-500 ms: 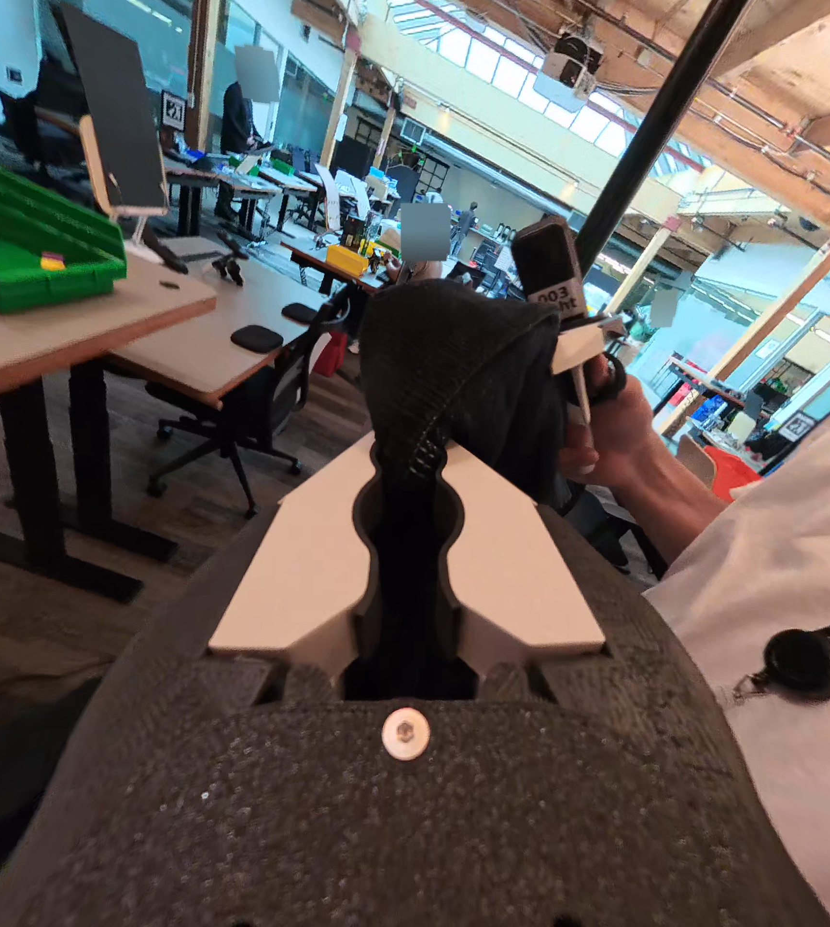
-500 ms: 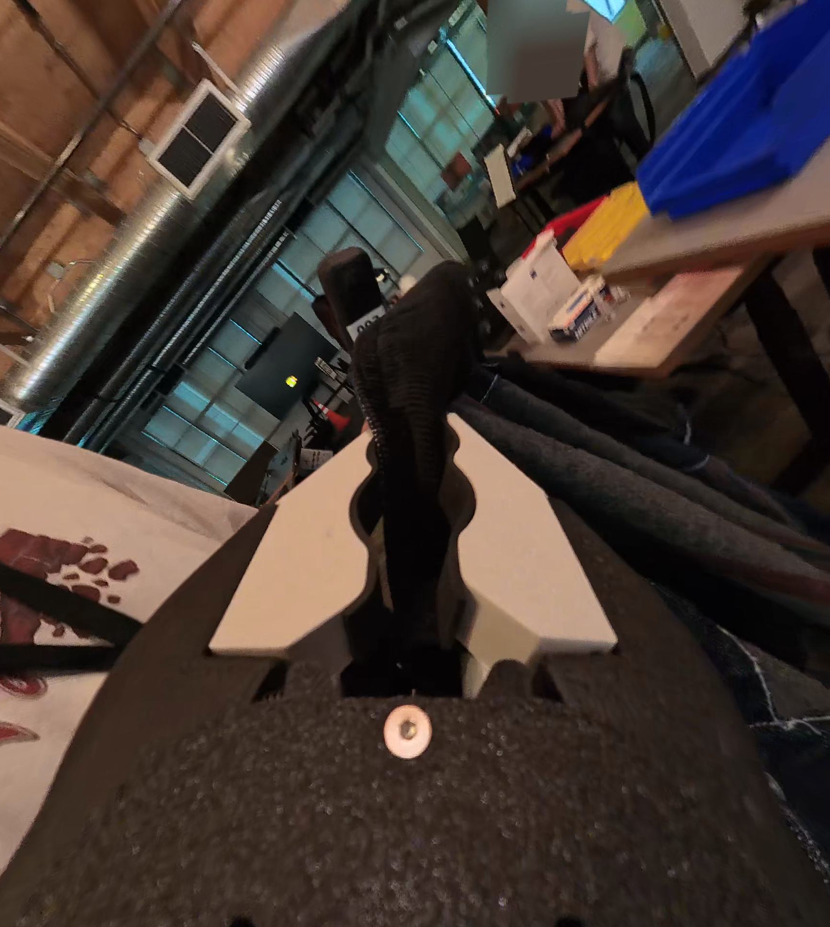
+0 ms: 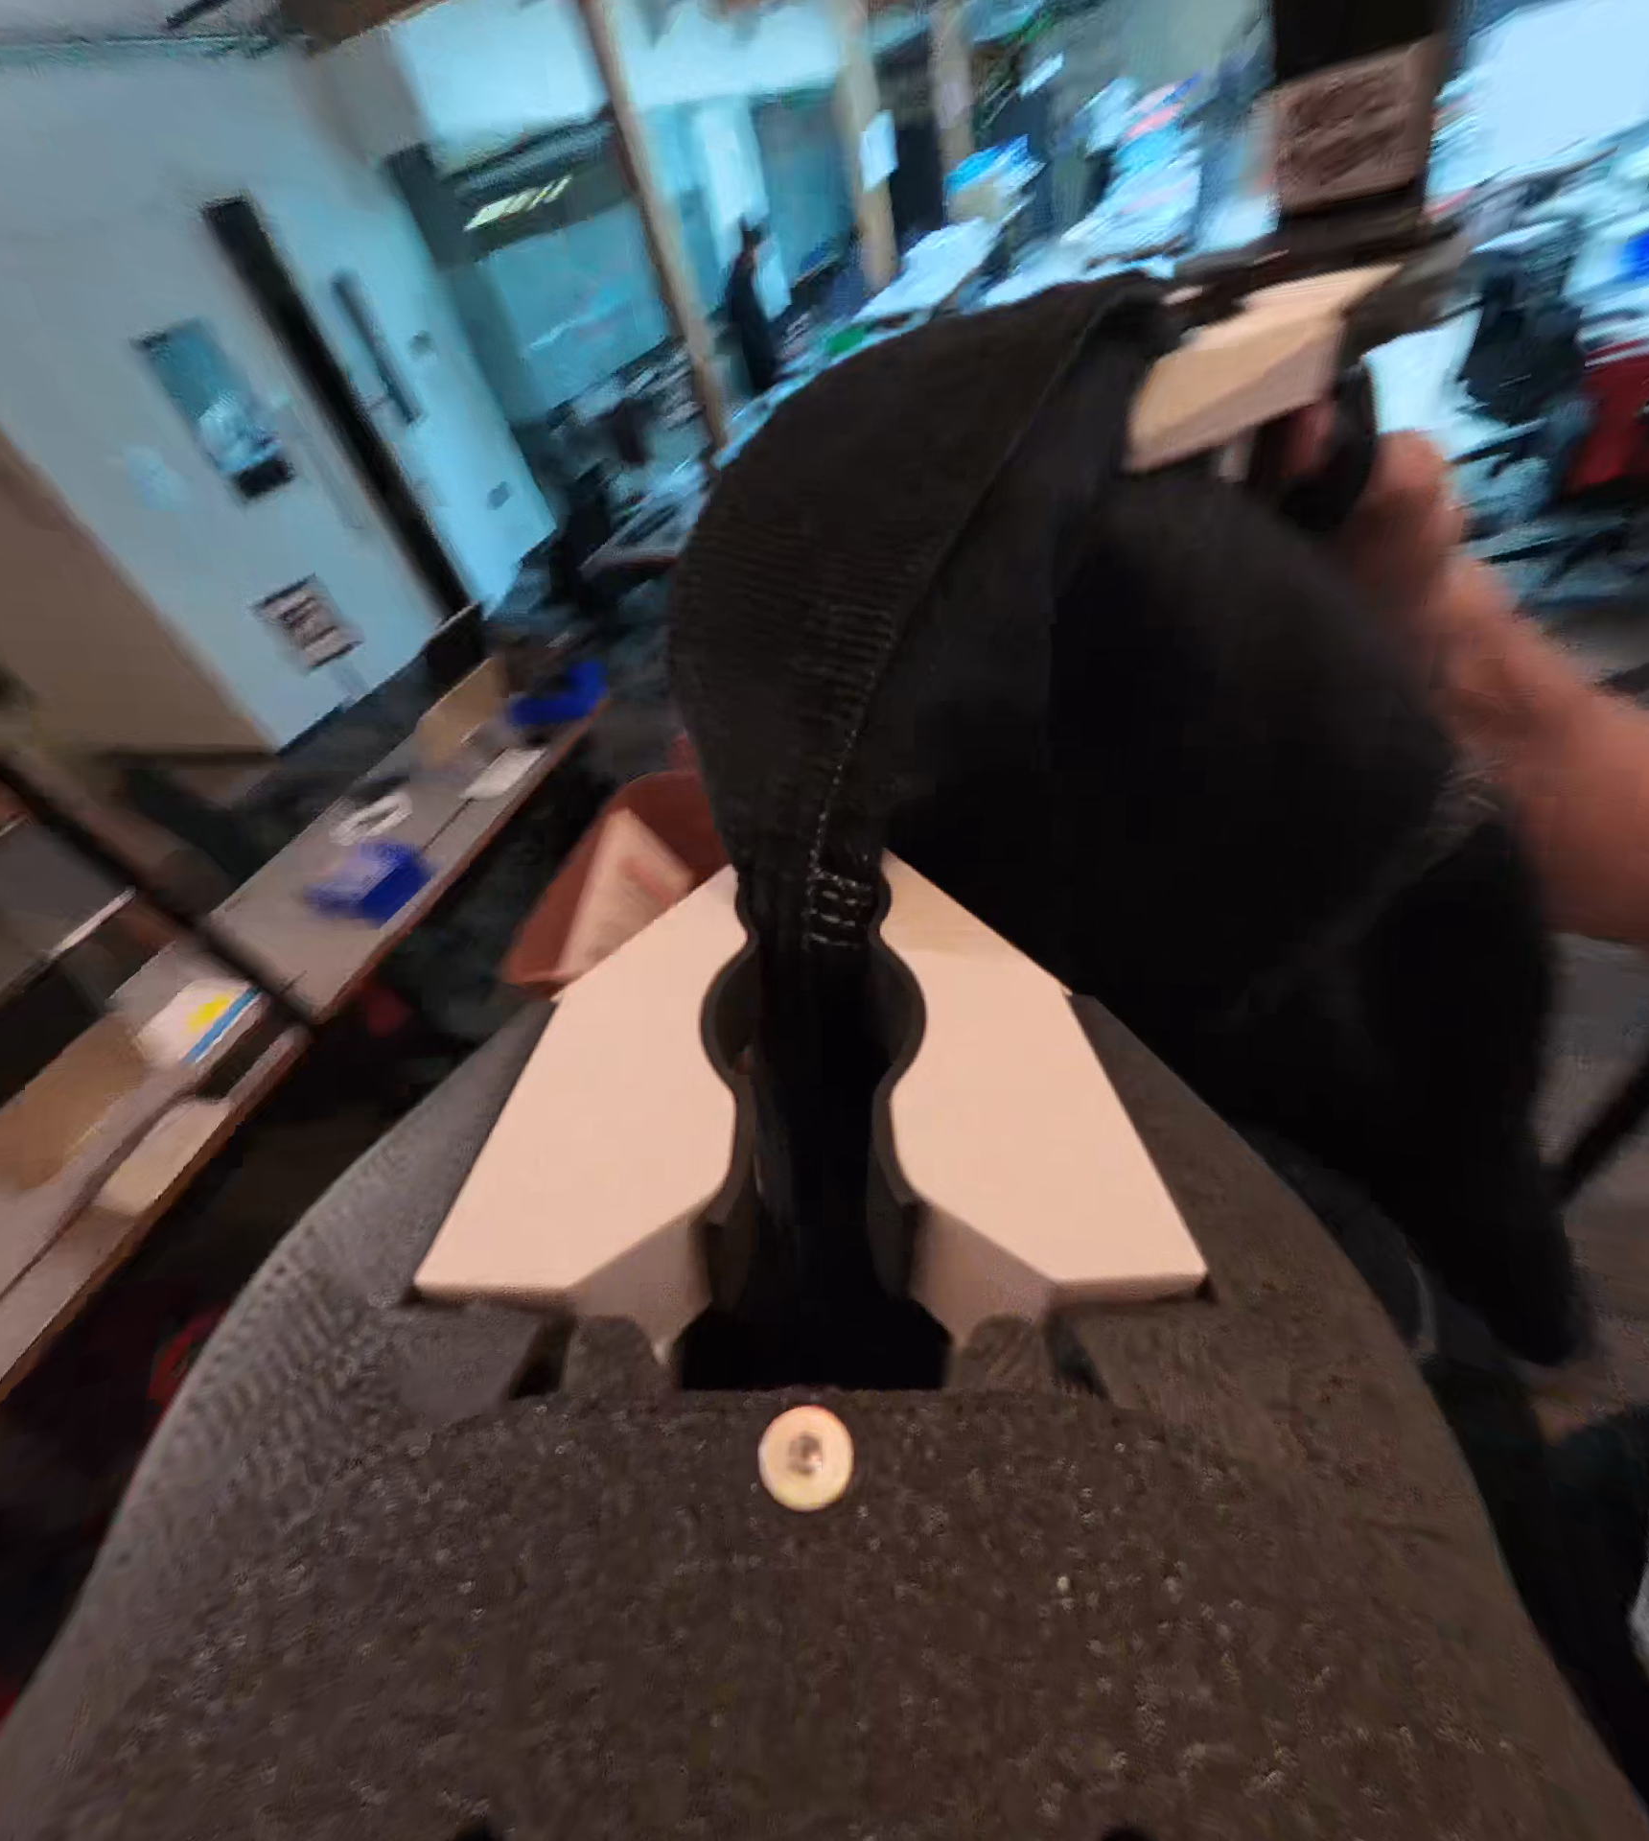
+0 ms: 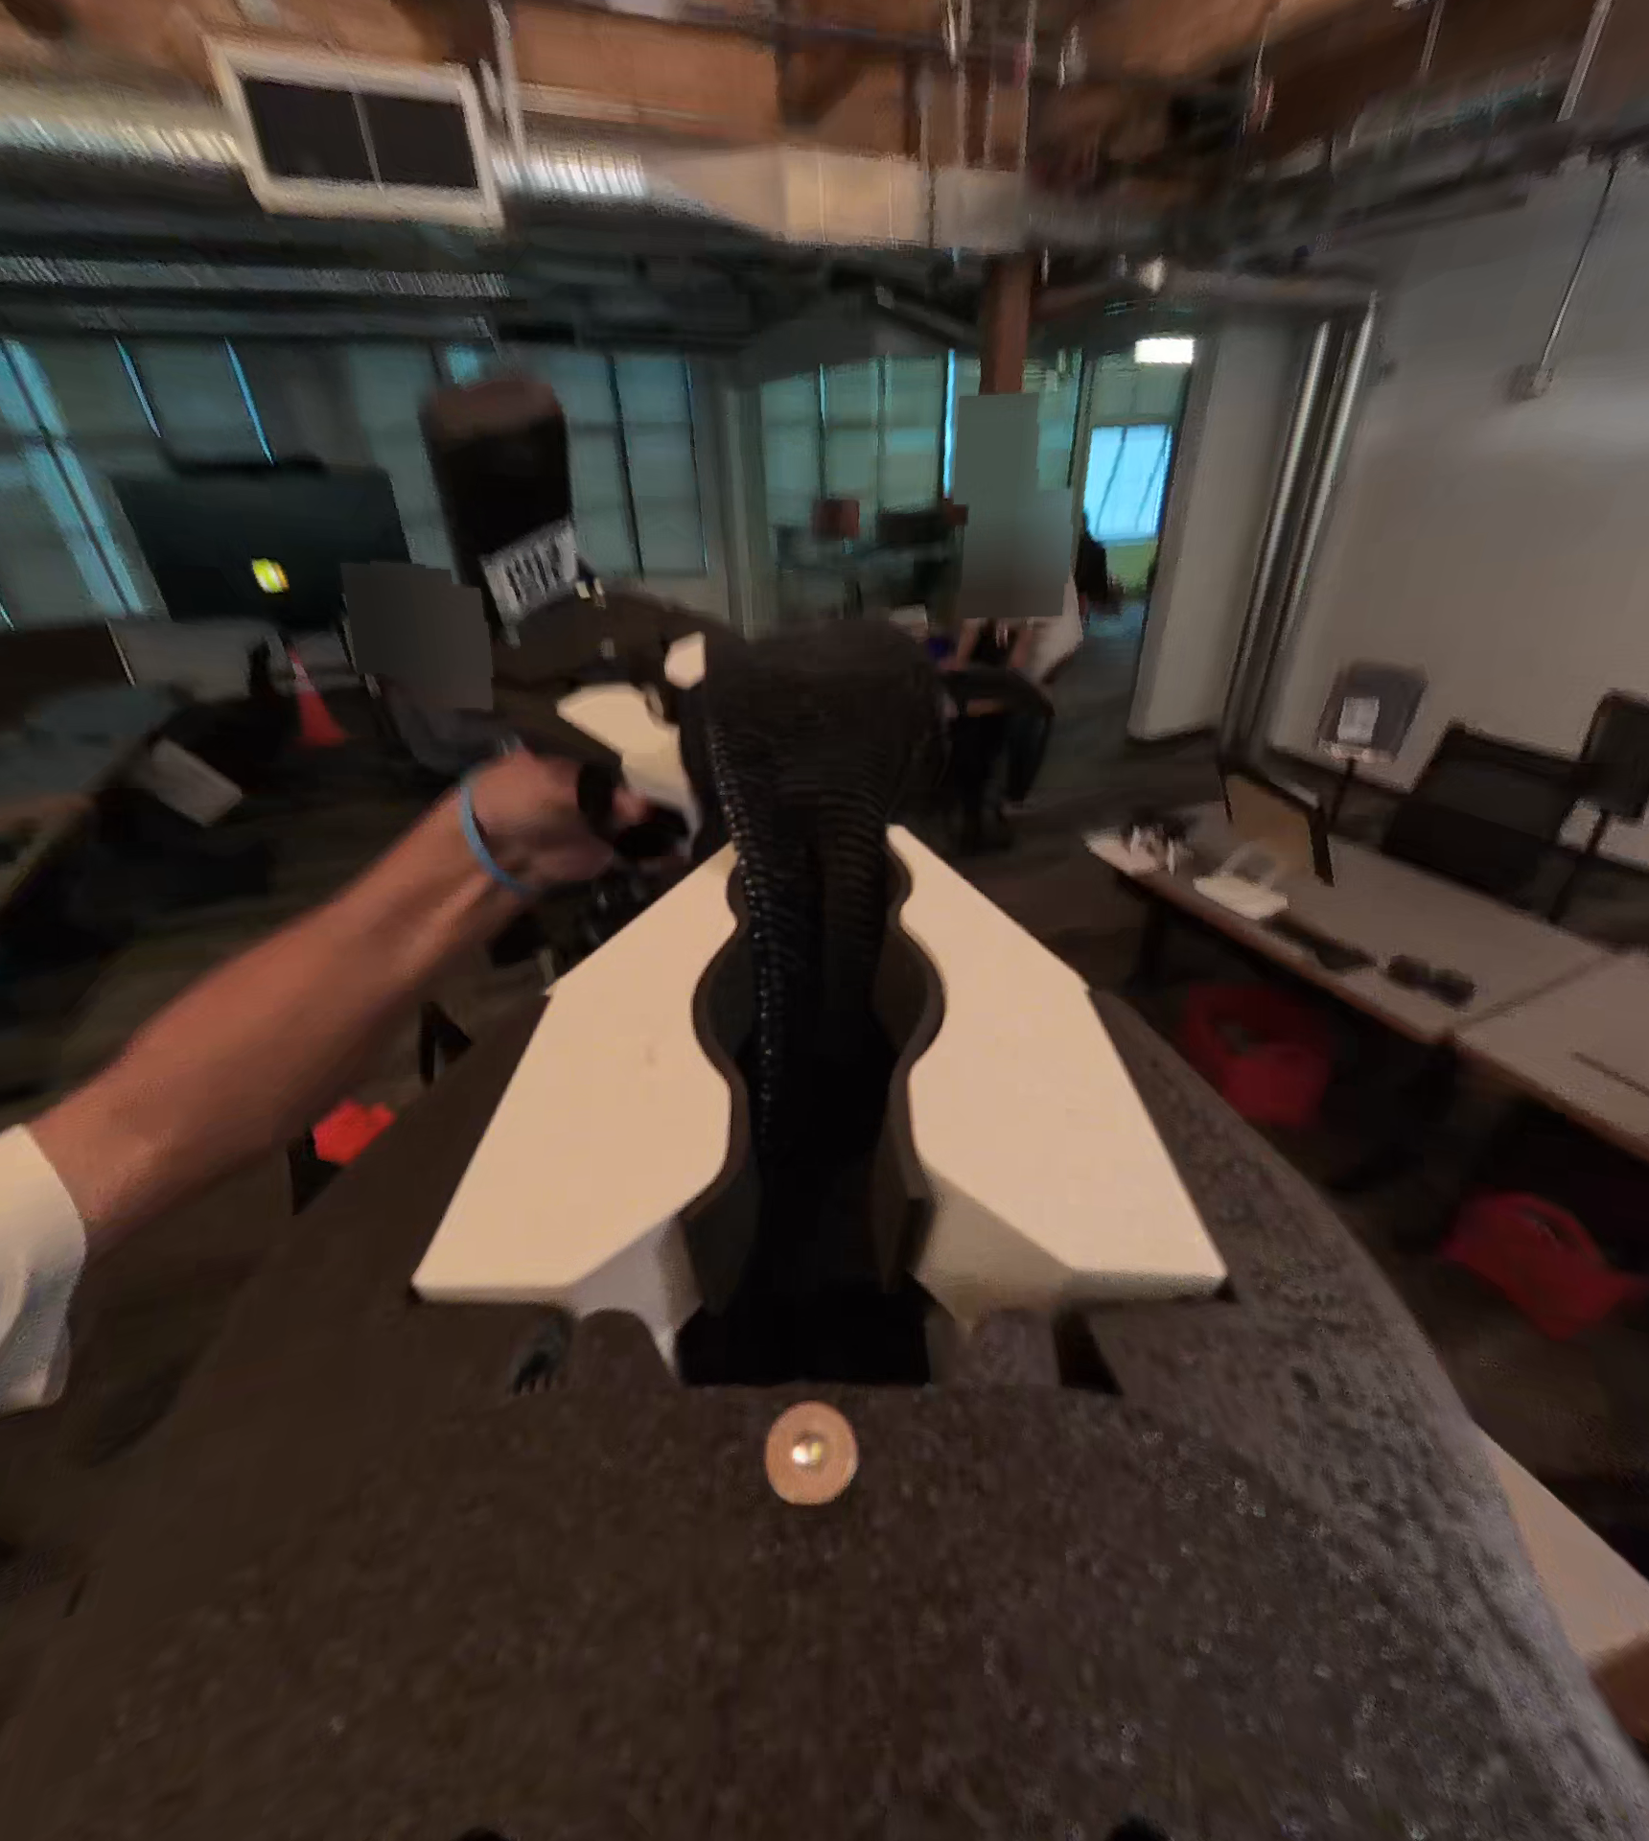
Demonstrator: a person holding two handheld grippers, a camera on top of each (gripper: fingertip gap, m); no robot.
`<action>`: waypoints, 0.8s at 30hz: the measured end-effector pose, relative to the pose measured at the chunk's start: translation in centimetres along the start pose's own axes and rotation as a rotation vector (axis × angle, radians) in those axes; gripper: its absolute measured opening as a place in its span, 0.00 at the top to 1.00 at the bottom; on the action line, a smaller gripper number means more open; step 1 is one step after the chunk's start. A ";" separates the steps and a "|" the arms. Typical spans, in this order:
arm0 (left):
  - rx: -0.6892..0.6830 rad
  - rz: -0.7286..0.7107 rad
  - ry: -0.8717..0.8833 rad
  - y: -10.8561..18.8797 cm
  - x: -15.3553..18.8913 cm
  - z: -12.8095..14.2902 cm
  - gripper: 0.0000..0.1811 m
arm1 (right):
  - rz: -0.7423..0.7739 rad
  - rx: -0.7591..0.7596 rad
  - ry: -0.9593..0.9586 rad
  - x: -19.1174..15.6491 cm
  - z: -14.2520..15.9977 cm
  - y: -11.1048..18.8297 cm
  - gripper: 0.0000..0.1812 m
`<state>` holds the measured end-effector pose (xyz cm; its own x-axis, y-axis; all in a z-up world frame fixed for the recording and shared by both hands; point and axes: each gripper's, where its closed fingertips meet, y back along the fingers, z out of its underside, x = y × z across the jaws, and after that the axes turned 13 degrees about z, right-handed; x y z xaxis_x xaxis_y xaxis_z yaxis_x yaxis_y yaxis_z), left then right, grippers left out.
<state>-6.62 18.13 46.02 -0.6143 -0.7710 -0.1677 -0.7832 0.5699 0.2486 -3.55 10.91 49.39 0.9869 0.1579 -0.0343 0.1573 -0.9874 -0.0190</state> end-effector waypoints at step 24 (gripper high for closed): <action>-0.755 -0.444 0.846 -19.6 -33.6 72.0 0.91 | 0.453 -1.148 0.355 40.4 68.9 -27.2 0.89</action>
<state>22.51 53.34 -21.90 0.1702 -0.9593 0.2254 -0.4836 0.1180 0.8673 29.47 45.09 -20.30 0.8880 -0.0305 0.4588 -0.4270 -0.4248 0.7982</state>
